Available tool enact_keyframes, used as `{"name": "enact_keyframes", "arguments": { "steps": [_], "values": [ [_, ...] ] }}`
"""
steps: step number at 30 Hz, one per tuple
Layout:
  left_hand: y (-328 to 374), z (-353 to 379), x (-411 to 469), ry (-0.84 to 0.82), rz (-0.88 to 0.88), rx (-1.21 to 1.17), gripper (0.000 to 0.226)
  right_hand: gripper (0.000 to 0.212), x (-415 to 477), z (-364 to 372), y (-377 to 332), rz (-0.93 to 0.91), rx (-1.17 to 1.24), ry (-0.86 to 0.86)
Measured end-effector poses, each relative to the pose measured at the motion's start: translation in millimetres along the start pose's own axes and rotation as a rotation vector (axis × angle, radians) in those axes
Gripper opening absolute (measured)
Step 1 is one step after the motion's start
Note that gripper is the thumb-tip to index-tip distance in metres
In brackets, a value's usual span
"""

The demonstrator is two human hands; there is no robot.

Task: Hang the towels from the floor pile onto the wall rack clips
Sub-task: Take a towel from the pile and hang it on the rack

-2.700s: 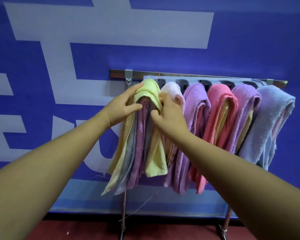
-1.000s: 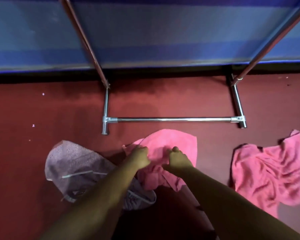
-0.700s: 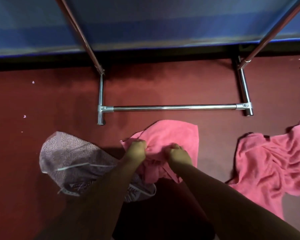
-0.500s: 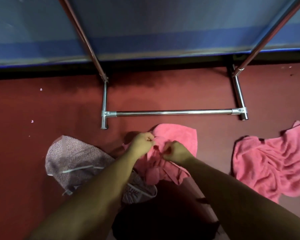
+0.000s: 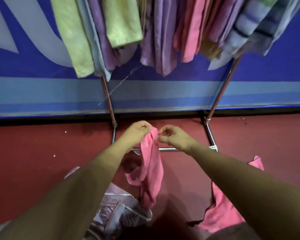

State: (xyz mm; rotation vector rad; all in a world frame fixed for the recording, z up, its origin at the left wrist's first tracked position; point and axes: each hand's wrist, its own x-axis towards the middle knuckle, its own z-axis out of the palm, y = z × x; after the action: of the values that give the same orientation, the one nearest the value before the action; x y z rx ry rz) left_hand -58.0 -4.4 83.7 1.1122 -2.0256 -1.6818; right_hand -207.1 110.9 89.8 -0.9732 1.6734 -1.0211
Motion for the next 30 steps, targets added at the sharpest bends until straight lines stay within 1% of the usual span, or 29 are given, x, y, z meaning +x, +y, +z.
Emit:
{"name": "enact_keyframes", "arguments": {
  "steps": [1,3,5,7,8,10,12,15,17,19,20,22,23,24,26,28,30],
  "values": [
    [16.9,-4.6,-9.1,0.0,0.026,-0.002,0.008,0.017,-10.4,0.5,-13.4,-0.022,0.021,-0.033],
    [50.0,-13.2,-26.7,-0.013,0.058,-0.027,0.011,0.016,-30.3,2.9,-37.8,-0.088,0.009,-0.056],
    [85.2,-20.5,-47.5,-0.027,0.111,-0.057,0.014,0.009,-48.0,3.0,-63.5,-0.16,0.008,0.004],
    [115.9,-29.5,-66.9,-0.038,0.198,-0.037,0.017,0.002,-64.2,-1.2,-89.6,-0.2,0.054,0.063],
    [130.2,-36.1,-76.4,-0.051,0.245,0.012,0.017,0.009,-72.1,-4.7,-103.1,-0.202,0.103,0.076],
    [151.6,-52.7,-91.8,-0.078,0.315,0.189,0.023,0.02,-85.9,-13.6,-128.6,-0.201,0.204,0.069],
    [167.9,-66.8,-102.3,-0.059,0.353,0.324,0.027,0.025,-99.4,-25.6,-153.2,-0.229,0.22,0.098],
    [189.0,-78.8,-116.4,0.032,0.368,0.333,0.021,0.03,-120.2,-41.8,-187.3,-0.28,0.195,0.175],
    [201.5,-86.4,-125.5,0.071,0.352,0.305,0.011,0.031,-132.3,-52.3,-204.3,-0.282,0.22,0.24],
    [215.0,-91.8,-135.4,0.086,0.365,0.224,0.004,0.026,-142.9,-62.6,-215.4,-0.274,0.212,0.317],
    [222.6,-92.3,-140.3,0.088,0.364,0.123,0.004,0.021,-146.8,-67.6,-218.1,-0.267,0.179,0.348],
    [239.6,-88.1,-150.0,0.066,0.32,-0.155,0.01,0.01,-156.4,-74.2,-220.1,-0.233,0.054,0.368],
    [248.7,-84.8,-154.6,0.045,0.303,-0.263,0.016,0.008,-160.9,-75.8,-219.3,-0.216,-0.011,0.354],
    [257.4,-81.1,-158.6,0.024,0.297,-0.318,0.02,0.008,-165.0,-76.3,-218.1,-0.21,-0.053,0.331],
    [273.0,-72.7,-164.2,-0.026,0.324,-0.315,0.021,0.007,-172.2,-73.7,-216.4,-0.234,-0.052,0.246],
    [287.6,-64.0,-170.5,-0.048,0.383,-0.215,0.02,0.004,-177.6,-68.2,-218.1,-0.29,0.017,0.104],
    [299.5,-58.0,-176.0,-0.039,0.447,0.017,0.019,0.018,-180.3,-62.3,-223.3,-0.346,0.094,-0.021]
  ]
}}
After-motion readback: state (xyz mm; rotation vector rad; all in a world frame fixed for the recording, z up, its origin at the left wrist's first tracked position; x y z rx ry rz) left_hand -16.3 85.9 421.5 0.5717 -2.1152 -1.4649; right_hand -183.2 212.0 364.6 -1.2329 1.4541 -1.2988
